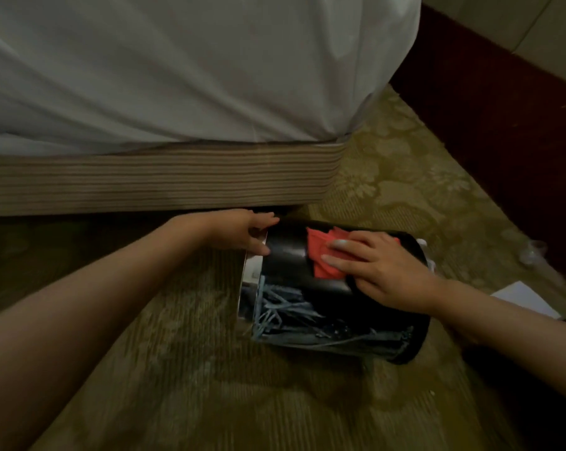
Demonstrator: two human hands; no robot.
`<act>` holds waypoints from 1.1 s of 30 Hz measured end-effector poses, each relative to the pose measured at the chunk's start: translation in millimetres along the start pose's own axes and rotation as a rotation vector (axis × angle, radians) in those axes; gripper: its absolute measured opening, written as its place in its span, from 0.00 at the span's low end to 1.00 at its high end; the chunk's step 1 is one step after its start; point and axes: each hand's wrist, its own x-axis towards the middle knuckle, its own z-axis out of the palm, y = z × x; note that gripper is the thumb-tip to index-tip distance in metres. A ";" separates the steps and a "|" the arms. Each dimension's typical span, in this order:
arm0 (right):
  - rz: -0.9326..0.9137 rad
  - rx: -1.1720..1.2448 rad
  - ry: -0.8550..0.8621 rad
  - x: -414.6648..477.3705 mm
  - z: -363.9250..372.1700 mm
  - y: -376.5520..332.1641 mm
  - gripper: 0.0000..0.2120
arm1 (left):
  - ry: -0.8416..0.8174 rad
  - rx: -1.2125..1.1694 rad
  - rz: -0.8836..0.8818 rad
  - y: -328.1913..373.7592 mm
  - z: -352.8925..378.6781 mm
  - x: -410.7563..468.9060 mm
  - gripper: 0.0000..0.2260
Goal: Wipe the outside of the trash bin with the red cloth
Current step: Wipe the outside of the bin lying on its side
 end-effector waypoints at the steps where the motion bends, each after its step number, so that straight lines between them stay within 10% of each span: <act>1: 0.014 -0.006 0.007 -8.1 -0.3 5.6 0.23 | -0.025 -0.006 0.000 0.8 -3.6 0.3 0.30; 33: 0.059 -0.003 0.018 39.9 1.5 -4.0 0.27 | 0.059 -0.149 -0.122 11.6 -22.0 13.5 0.25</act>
